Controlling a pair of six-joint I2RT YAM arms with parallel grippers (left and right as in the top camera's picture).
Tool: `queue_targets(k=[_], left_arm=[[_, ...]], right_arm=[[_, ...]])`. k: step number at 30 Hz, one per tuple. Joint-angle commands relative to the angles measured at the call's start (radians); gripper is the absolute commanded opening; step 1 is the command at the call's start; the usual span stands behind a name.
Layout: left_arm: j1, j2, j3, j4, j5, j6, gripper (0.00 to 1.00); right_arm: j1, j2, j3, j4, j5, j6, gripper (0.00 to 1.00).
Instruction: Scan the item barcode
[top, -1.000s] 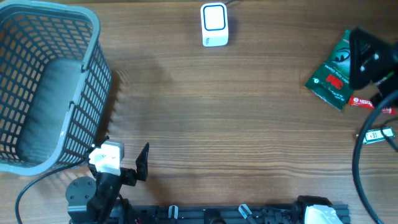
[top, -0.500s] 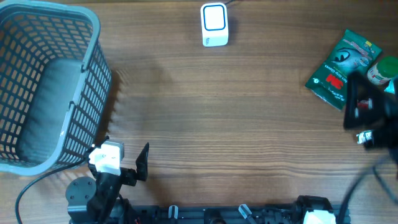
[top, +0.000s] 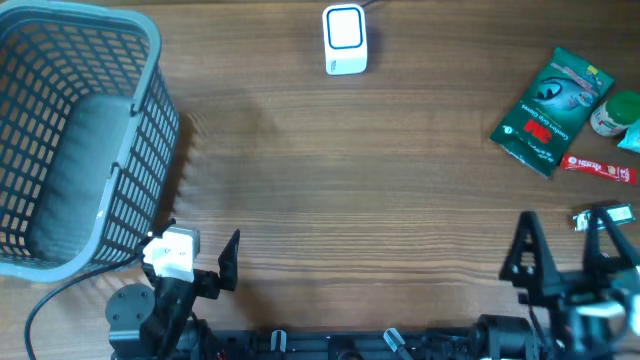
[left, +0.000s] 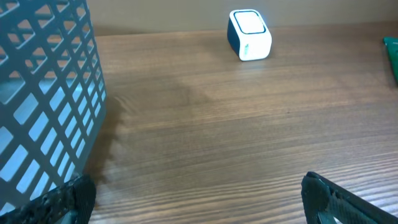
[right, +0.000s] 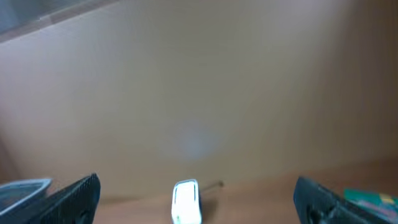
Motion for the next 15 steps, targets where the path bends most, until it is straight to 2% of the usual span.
queue_targets(k=[1, 7, 15], left_arm=[[-0.005, -0.006, -0.005, 0.002, 0.012, -0.01, 1.0], [-0.005, -0.006, -0.005, 0.002, 0.012, -0.01, 1.0], [-0.005, -0.006, -0.005, 0.002, 0.012, -0.01, 1.0]], right_arm=[[0.004, -0.068, -0.195, 0.151, 0.022, -0.004, 1.0], [0.004, -0.068, -0.424, 0.408, 0.026, -0.007, 1.0], [0.004, -0.068, -0.623, 0.608, 0.072, -0.006, 1.0]])
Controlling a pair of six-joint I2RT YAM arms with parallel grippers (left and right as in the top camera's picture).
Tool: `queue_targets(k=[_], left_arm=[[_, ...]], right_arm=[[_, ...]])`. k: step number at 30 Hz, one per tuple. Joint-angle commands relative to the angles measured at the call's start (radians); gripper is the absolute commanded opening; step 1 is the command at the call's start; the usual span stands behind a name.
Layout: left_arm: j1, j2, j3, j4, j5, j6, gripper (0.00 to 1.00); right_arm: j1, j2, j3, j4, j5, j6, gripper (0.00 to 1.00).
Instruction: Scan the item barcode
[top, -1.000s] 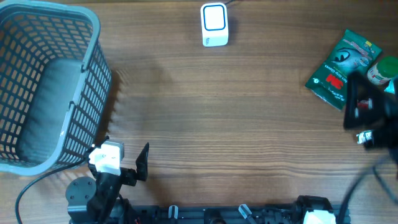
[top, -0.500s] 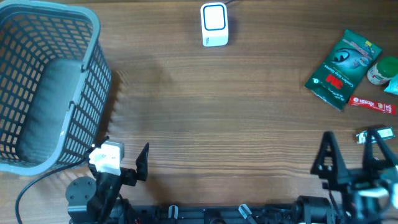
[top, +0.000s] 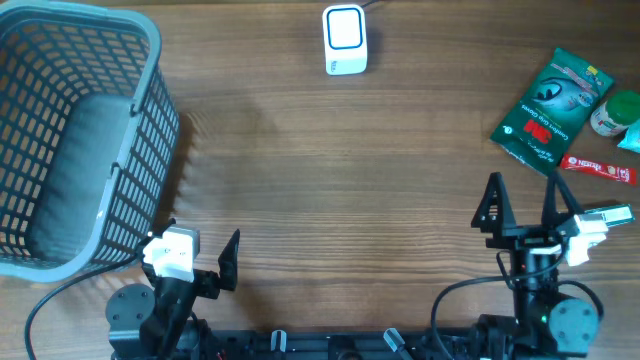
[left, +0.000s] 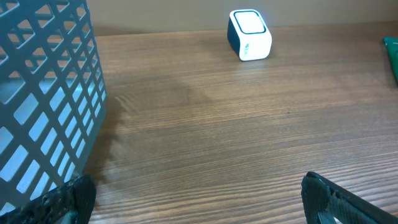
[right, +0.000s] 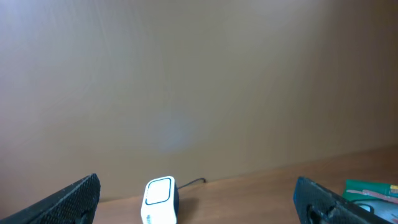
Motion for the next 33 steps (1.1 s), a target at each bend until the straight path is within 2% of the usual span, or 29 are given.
queue_targets(k=[1, 8, 13, 18, 33], left_arm=[[-0.005, -0.006, -0.005, 0.002, 0.012, -0.01, 1.0], [-0.005, -0.006, -0.005, 0.002, 0.012, -0.01, 1.0], [-0.005, -0.006, -0.005, 0.002, 0.012, -0.01, 1.0], [-0.005, -0.006, -0.005, 0.002, 0.012, -0.01, 1.0], [-0.005, -0.006, -0.005, -0.031, 0.011, -0.01, 1.0]], right_arm=[[0.004, -0.017, -0.088, 0.082, 0.044, -0.005, 1.0], [0.004, -0.017, -0.183, 0.126, 0.096, -0.006, 1.0], [0.004, -0.017, -0.185, 0.08, 0.135, -0.016, 1.0], [0.004, -0.017, -0.185, -0.085, 0.131, -0.035, 1.0], [0.014, -0.016, -0.185, -0.08, 0.119, -0.03, 1.0]])
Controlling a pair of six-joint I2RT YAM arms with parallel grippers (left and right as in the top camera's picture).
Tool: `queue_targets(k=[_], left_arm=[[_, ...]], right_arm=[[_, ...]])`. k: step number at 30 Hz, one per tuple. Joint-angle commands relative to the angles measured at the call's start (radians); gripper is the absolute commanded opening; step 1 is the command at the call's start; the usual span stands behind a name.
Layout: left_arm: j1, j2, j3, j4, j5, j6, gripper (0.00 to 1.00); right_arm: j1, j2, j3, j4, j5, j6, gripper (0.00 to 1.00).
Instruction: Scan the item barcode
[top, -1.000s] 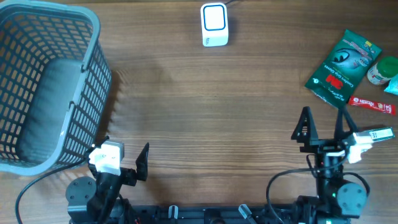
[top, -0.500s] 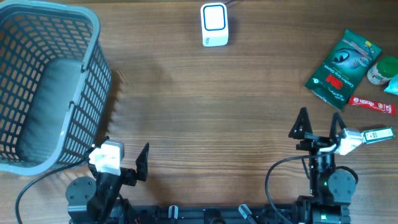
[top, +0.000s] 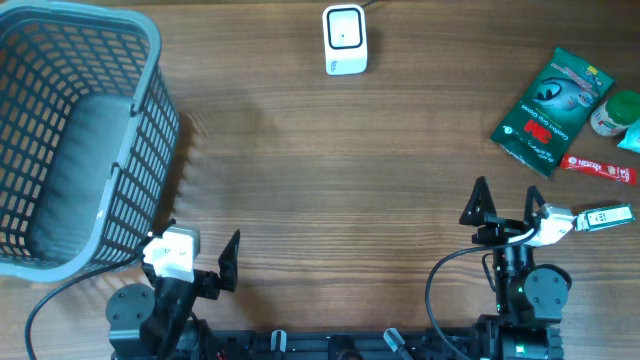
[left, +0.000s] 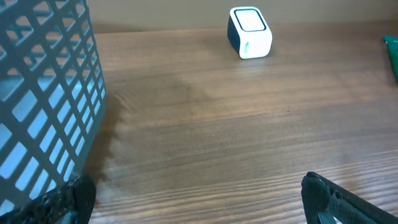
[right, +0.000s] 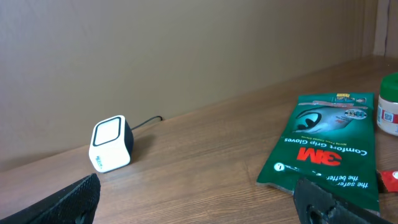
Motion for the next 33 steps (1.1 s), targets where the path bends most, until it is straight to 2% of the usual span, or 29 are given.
queue_targets(k=[1, 9, 13, 17, 18, 22, 25, 29, 33], left_arm=[[-0.005, -0.006, -0.005, -0.035, 0.012, -0.01, 1.0], [-0.005, -0.006, -0.005, -0.201, 0.011, -0.01, 1.0], [-0.005, -0.006, -0.005, -0.209, -0.019, -0.006, 1.0], [-0.005, -0.007, -0.036, -0.019, 0.016, -0.006, 1.0], [-0.005, -0.008, -0.105, 0.219, 0.027, -0.006, 1.0], [-0.023, -0.01, -0.256, 0.579, 0.034, -0.006, 1.0], [-0.039, -0.01, -0.338, 0.723, 0.027, -0.006, 1.0], [-0.042, -0.01, -0.417, 0.816, 0.019, -0.006, 1.0], [-0.042, -0.01, -0.418, 0.741, -0.017, -0.006, 1.0]], right_arm=[[0.005, -0.012, -0.001, 0.005, 0.007, -0.014, 1.0], [0.005, -0.012, -0.001, 0.005, 0.007, -0.015, 1.0], [0.005, -0.012, -0.001, 0.005, 0.007, -0.014, 0.99], [0.005, -0.012, -0.001, 0.005, 0.007, -0.015, 1.0], [0.005, -0.012, -0.001, 0.005, 0.007, -0.014, 1.0], [0.005, -0.012, -0.001, 0.005, 0.007, -0.015, 1.0], [0.005, -0.012, -0.001, 0.005, 0.007, -0.014, 1.0], [0.005, -0.012, -0.001, 0.005, 0.007, -0.014, 1.0], [0.005, -0.012, -0.001, 0.005, 0.007, -0.015, 1.0]])
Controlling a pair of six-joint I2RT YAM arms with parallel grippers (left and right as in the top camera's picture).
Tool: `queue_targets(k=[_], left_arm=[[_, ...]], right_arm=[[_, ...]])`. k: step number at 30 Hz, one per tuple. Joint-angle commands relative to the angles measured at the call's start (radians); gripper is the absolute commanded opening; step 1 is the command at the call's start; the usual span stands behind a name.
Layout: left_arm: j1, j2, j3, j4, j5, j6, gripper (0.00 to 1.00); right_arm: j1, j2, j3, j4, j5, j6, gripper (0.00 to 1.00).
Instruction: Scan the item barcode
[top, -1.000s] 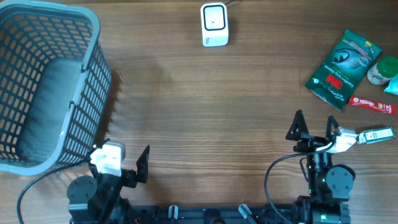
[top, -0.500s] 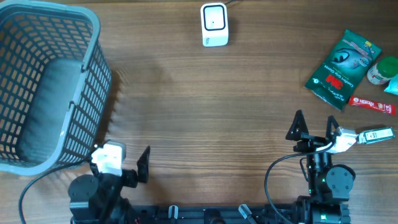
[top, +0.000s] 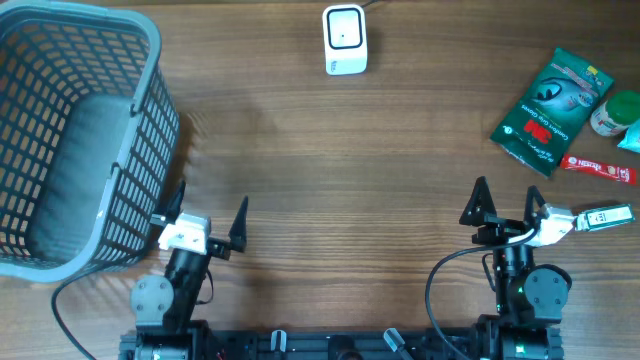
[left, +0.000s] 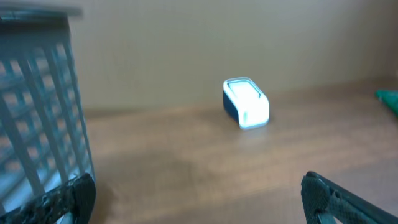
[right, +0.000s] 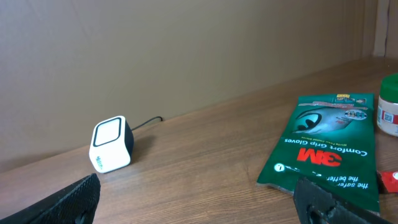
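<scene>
The white barcode scanner stands at the table's far middle edge, also seen as a small white box. A green 3M glove packet lies at the far right. My left gripper is open and empty near the front, beside the basket. Near the front right, my right gripper is open and empty, well short of the packet.
A grey mesh basket fills the left side. By the packet are a green-lidded jar and a red stick pack. A cable runs back from the scanner.
My left gripper has moved a little right and farther onto the table, and its view has tipped up so the wall shows behind the scanner. The right arm and all items are unchanged.
My right gripper was at the front right corner with its camera aimed at the wall. Then it stood farther left, and later lower, with the scanner and green packet in its view. The left arm kept still by the basket until now, when it shifted.
</scene>
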Motion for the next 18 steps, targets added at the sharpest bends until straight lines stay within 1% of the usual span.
queue_targets(k=[1, 8, 18], left_arm=[[-0.005, -0.006, -0.012, -0.03, -0.045, -0.006, 1.0], [-0.005, -0.006, -0.012, -0.033, -0.058, -0.013, 1.0], [-0.016, -0.006, -0.012, -0.029, -0.024, -0.018, 1.0]], right_arm=[[0.005, -0.009, -0.001, 0.005, 0.007, -0.014, 0.99], [0.005, -0.009, -0.001, 0.005, 0.007, -0.014, 1.0], [0.005, -0.008, -0.001, 0.005, 0.007, -0.015, 1.0]])
